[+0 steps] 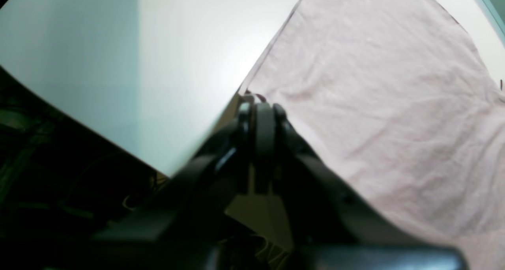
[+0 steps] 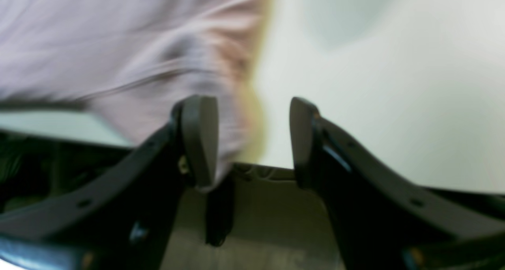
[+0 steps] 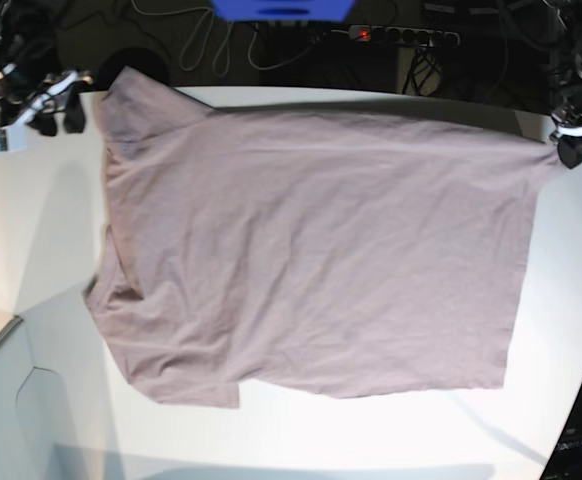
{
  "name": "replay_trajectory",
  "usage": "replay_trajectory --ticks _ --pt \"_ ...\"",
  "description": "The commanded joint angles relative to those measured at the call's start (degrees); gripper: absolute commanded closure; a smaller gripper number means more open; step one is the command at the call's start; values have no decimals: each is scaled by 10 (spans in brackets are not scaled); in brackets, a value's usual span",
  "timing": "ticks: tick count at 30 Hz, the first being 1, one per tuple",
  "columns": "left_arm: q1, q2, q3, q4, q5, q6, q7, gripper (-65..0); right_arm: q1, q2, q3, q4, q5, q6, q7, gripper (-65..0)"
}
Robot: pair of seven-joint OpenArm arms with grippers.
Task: Layout the t-shirt on the table in an organized manner, then fold the t-shirt properly
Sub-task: 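Release the shirt with the right gripper and move it along the shoulder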
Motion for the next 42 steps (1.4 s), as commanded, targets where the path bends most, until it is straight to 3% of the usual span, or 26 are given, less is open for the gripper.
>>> replay_trajectory --ticks 1,6,10,14,21,26,36,42 --pt "1 -7 -4 9 -6 -5 -13 0 13 8 16 0 15 3 17 -298" --pt "1 -6 -4 9 -6 -3 -13 0 87 33 36 -70 14 3 17 -298" --pt "1 -6 -4 9 -6 -3 -13 0 167 55 -1 -145 1 3 17 -298" --pt "1 -6 -4 9 -6 -2 -13 0 259 53 -49 -215 -81 3 21 -298" --pt "0 -6 -4 9 -6 -2 -13 0 385 37 -56 -338 -189 3 21 -298" --pt "0 -5 -4 9 -6 -1 -13 0 420 35 -56 -379 -217 3 22 -298" --pt "0 9 -4 9 -6 -1 -13 0 443 23 -57 -432 -216 3 26 -294" --pt "0 10 -4 9 -6 -1 -13 0 444 23 -57 -469 -217 3 83 -166"
